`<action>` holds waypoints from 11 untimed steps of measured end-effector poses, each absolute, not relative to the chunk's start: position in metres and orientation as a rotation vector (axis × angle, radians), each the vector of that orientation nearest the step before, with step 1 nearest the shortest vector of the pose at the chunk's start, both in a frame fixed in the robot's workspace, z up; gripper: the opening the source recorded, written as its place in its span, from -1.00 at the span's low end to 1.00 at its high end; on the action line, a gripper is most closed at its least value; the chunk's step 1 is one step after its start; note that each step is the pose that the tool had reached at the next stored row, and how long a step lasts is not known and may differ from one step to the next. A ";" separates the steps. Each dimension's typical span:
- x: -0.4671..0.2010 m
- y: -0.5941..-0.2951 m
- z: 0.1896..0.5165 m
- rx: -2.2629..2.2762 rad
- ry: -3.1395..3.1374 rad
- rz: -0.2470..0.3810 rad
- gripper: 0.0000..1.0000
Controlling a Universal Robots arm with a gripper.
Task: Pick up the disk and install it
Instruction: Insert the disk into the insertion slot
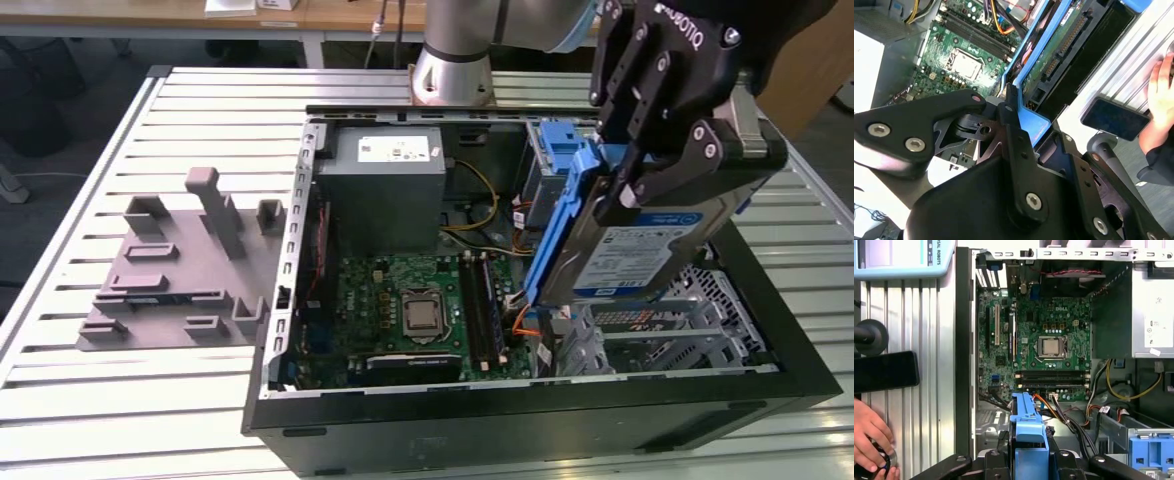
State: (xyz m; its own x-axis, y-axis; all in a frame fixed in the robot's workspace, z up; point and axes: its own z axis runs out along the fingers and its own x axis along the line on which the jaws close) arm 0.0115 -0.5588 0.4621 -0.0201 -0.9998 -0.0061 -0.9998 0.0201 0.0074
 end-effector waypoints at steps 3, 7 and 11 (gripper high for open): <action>0.017 -0.559 0.461 2.198 -2.243 -0.015 -0.27; 0.023 -0.559 0.461 2.198 -2.243 -0.015 -0.27; 0.028 -0.559 0.460 2.198 -2.243 -0.015 -0.27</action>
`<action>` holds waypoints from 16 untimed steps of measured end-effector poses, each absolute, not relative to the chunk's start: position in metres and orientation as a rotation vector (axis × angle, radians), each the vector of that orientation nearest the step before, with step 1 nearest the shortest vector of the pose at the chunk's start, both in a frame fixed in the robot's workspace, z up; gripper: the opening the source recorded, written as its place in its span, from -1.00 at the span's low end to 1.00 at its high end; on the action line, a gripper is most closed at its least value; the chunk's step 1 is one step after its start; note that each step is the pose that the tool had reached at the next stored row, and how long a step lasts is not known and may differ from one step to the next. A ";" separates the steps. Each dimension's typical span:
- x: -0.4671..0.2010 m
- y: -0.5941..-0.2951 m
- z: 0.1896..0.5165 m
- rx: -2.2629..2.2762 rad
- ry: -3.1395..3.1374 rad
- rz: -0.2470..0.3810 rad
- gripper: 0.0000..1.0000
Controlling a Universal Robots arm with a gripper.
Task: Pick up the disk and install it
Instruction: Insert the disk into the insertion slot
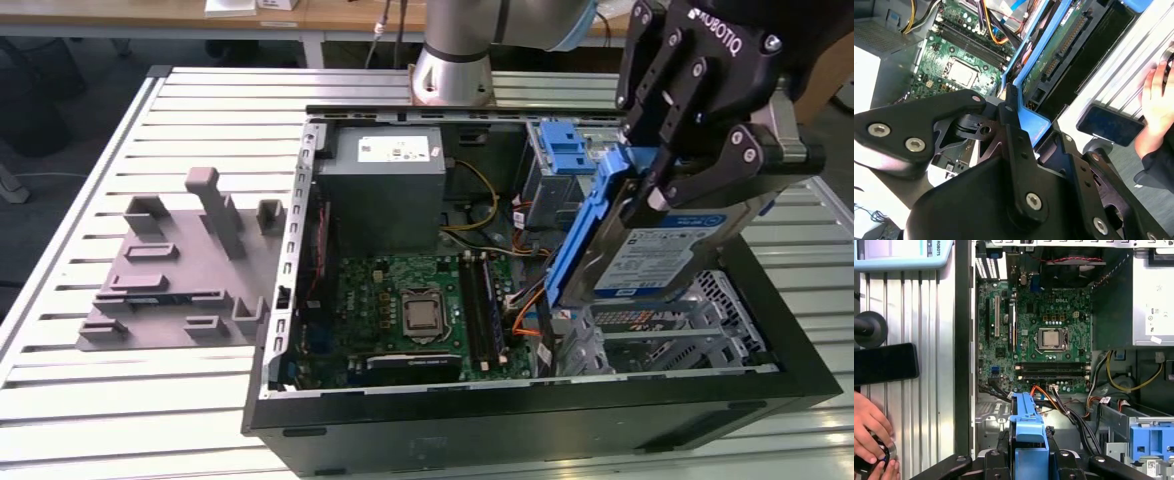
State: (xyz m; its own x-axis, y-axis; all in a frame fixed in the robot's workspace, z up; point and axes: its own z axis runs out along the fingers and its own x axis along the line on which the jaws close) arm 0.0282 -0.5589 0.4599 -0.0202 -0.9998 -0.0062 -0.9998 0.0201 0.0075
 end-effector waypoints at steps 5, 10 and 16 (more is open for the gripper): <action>0.034 -0.559 0.458 2.198 -2.243 -0.015 -0.27; 0.035 -0.559 0.458 2.197 -2.244 -0.015 -0.27; 0.038 -0.559 0.456 2.193 -2.248 -0.015 -0.27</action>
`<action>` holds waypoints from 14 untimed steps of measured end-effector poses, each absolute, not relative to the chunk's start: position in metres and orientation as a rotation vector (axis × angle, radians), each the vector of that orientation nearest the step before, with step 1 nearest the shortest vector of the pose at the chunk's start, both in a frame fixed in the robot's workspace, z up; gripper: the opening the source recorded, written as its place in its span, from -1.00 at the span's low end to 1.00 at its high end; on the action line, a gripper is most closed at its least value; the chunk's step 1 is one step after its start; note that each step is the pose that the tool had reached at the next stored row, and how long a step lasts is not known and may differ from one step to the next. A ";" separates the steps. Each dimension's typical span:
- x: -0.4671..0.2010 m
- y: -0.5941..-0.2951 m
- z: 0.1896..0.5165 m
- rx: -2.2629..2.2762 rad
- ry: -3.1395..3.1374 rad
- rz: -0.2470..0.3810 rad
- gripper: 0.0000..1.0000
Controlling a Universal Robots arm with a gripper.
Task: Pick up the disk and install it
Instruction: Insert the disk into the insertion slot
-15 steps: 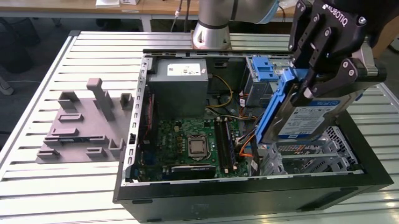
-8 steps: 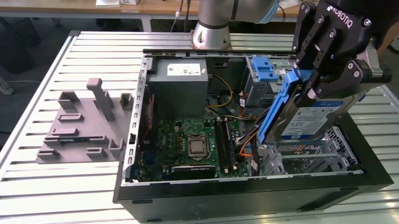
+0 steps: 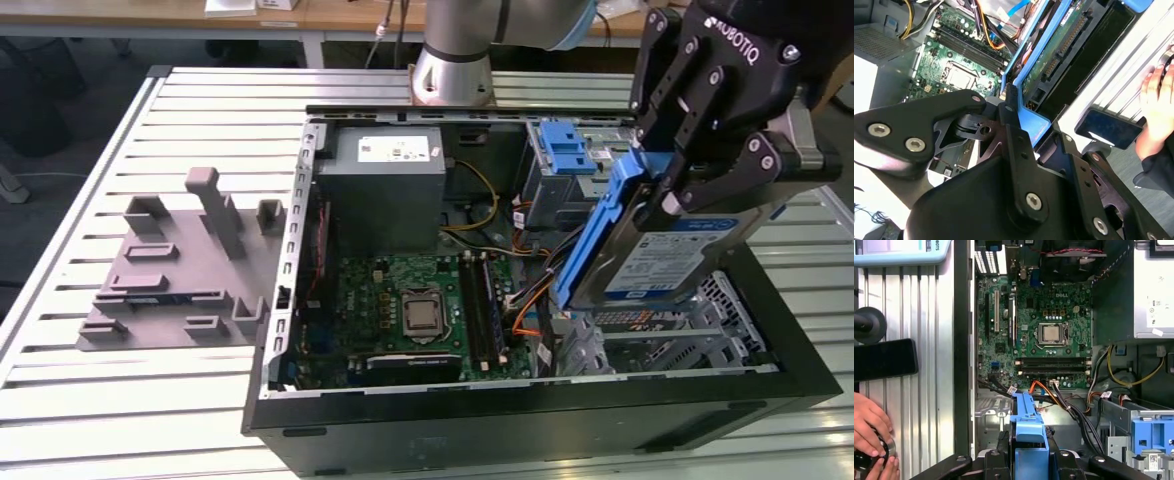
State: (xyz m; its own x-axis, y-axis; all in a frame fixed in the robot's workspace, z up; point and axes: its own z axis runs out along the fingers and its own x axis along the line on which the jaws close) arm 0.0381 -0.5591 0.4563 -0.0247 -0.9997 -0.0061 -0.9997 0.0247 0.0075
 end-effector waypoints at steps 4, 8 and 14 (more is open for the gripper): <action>0.044 -0.559 0.454 2.193 -2.248 -0.015 -0.27; 0.050 -0.559 0.452 2.193 -2.248 -0.015 -0.27; 0.056 -0.559 0.450 2.193 -2.248 -0.015 -0.27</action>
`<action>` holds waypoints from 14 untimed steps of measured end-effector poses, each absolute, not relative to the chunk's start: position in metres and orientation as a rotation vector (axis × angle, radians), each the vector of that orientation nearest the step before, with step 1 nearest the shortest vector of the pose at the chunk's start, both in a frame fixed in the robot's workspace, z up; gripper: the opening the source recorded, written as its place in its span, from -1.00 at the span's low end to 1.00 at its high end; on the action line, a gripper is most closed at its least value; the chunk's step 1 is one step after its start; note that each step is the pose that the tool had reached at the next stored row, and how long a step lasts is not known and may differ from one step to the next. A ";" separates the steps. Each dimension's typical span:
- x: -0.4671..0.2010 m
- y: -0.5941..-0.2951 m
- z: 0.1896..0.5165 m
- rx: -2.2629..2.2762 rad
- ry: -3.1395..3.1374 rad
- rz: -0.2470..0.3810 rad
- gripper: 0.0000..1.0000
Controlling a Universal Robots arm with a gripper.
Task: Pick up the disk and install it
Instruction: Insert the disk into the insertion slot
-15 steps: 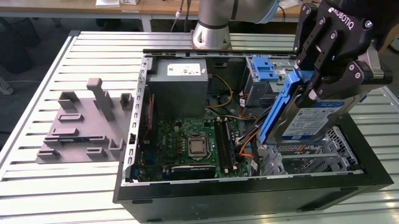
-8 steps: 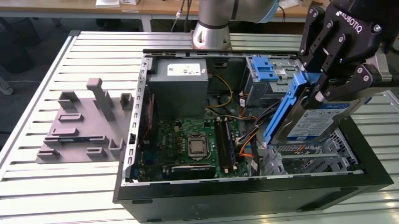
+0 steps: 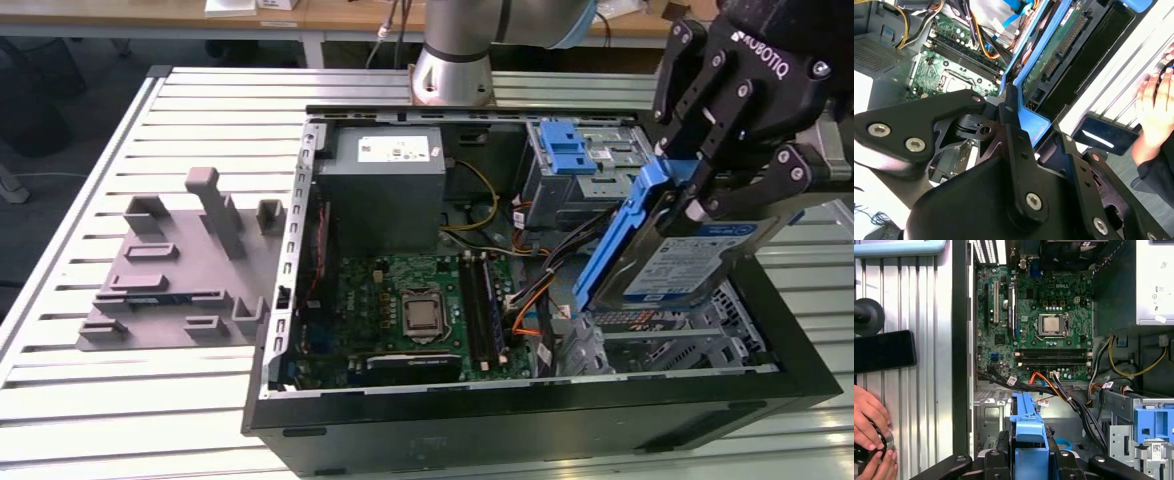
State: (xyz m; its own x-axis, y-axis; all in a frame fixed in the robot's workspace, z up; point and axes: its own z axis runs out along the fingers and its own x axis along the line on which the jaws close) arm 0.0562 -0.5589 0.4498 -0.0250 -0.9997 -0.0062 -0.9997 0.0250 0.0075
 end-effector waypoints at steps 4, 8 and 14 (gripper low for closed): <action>0.061 -0.559 0.448 2.192 -2.249 -0.015 -0.27; 0.064 -0.559 0.447 2.191 -2.250 -0.015 -0.27; 0.067 -0.559 0.445 2.183 -2.258 -0.015 -0.27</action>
